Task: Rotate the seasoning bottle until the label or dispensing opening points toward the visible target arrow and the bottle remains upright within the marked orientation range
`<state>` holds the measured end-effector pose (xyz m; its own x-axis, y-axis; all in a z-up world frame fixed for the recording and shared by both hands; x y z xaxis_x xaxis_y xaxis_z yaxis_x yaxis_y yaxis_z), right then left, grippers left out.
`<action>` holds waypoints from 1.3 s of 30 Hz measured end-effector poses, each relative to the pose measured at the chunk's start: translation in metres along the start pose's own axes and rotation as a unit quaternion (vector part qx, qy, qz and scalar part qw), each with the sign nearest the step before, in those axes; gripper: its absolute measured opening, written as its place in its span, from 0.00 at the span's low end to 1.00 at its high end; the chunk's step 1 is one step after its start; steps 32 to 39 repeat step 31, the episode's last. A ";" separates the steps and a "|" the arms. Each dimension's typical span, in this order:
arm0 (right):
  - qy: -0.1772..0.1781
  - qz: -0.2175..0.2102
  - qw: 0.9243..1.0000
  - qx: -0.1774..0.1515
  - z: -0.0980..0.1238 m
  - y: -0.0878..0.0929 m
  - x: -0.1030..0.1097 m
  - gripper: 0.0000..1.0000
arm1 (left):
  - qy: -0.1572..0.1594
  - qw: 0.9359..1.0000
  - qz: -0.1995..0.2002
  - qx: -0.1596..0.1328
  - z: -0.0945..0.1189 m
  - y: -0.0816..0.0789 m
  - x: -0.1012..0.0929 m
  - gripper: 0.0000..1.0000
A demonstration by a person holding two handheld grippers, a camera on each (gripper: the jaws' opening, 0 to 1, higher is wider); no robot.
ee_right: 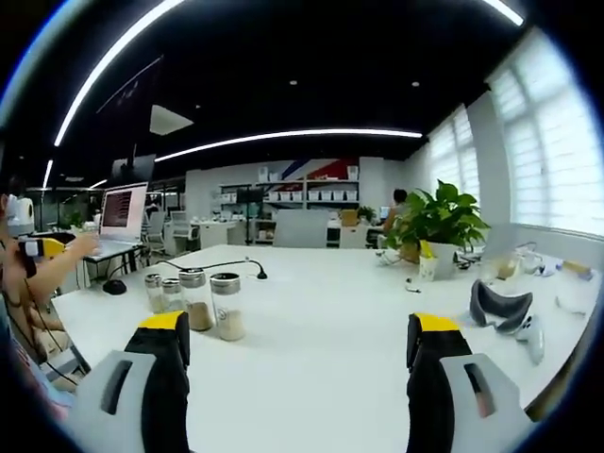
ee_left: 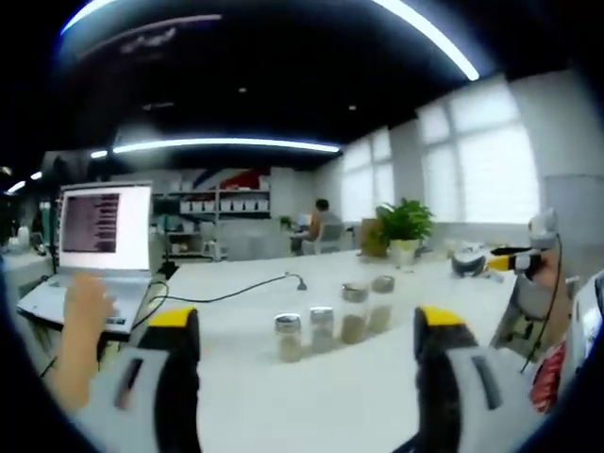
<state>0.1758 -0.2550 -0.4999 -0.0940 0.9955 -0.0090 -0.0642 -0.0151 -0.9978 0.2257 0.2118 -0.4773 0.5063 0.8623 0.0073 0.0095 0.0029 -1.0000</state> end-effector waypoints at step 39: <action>-0.015 0.019 1.000 0.007 0.003 0.001 0.006 0.99 | -0.003 1.000 -0.005 0.006 0.003 0.002 -0.002 1.00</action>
Point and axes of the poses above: the point that each gripper's makers call its tool centre point, and the gripper's own axes: z roughly backward along the fingers, x roughly to its left, y roughly out of its underside, the point moved 8 cm from there along z, roughly backward along the fingers, and after that the axes turned 1 degree about -x, right-handed, at the moved point
